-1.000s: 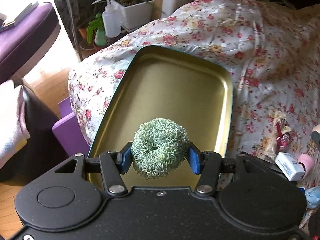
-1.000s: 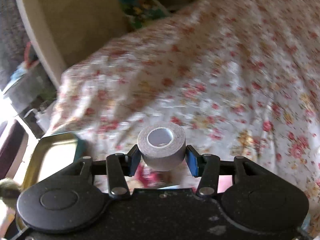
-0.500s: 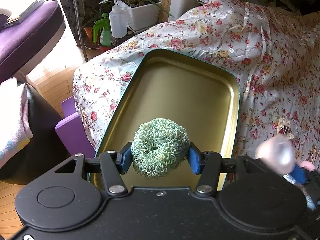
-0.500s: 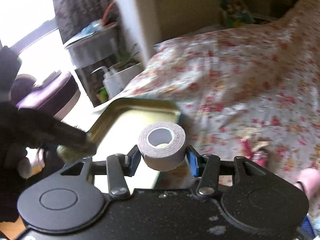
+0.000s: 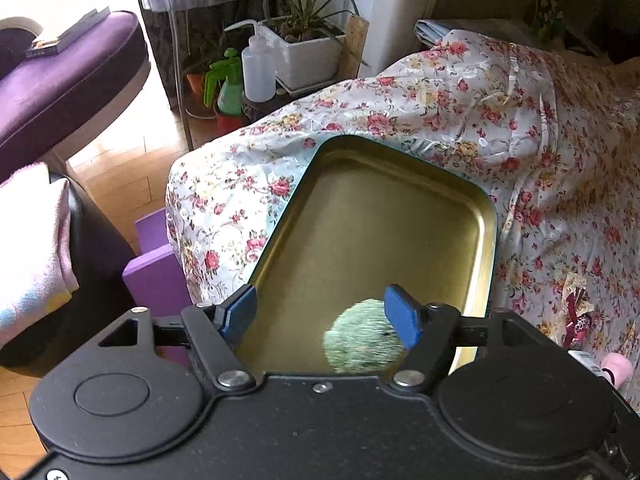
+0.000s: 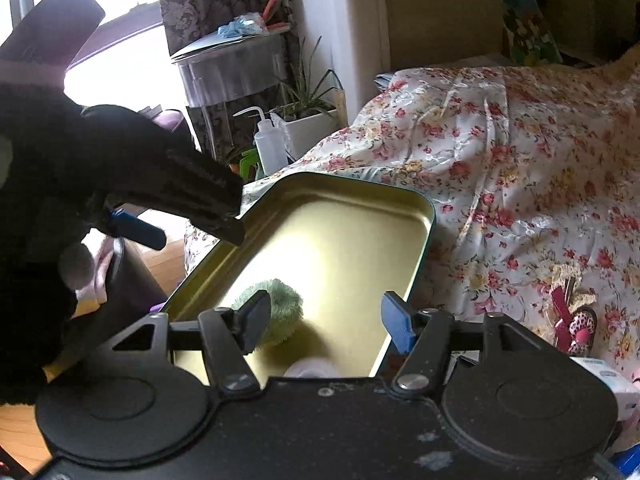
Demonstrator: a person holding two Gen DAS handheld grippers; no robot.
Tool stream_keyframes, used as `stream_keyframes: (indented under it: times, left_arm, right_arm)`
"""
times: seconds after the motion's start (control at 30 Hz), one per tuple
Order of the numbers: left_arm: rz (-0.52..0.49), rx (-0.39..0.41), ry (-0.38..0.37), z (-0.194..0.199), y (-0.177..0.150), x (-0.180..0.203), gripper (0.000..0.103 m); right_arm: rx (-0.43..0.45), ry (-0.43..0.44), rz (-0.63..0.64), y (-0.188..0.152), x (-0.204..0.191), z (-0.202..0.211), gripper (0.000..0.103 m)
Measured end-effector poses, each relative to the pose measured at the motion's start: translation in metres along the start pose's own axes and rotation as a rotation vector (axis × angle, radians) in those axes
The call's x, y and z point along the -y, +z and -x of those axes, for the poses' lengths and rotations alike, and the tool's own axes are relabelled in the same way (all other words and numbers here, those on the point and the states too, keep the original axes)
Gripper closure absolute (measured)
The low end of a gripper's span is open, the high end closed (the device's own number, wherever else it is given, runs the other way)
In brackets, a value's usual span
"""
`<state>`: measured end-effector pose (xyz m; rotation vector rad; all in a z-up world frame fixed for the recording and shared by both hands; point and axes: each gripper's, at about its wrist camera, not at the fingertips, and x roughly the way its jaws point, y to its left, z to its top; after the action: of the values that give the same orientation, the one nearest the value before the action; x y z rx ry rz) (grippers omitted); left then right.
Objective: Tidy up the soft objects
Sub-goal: 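Open the left gripper to drop the scrubber while the right carries tape to the tray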
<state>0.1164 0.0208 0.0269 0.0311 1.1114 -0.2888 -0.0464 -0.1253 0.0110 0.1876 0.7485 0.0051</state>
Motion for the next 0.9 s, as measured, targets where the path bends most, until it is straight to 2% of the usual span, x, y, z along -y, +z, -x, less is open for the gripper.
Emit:
stream_keyframes:
  times: [0.47, 0.67, 0.9]
  left_arm:
    - [-0.015, -0.006, 0.012, 0.000, -0.004, 0.012, 0.037]
    - [-0.034, -0.003, 0.014, 0.000, -0.006, 0.024, 0.037]
    - [-0.086, -0.017, -0.002, -0.002, -0.012, 0.051, 0.037]
  right_arm:
    - [-0.053, -0.100, -0.123, 0.006, 0.035, -0.004, 0.042]
    - [-0.067, -0.165, -0.215, 0.010, 0.070, 0.008, 0.042]
    - [-0.040, -0.282, -0.335, 0.012, 0.128, 0.038, 0.041]
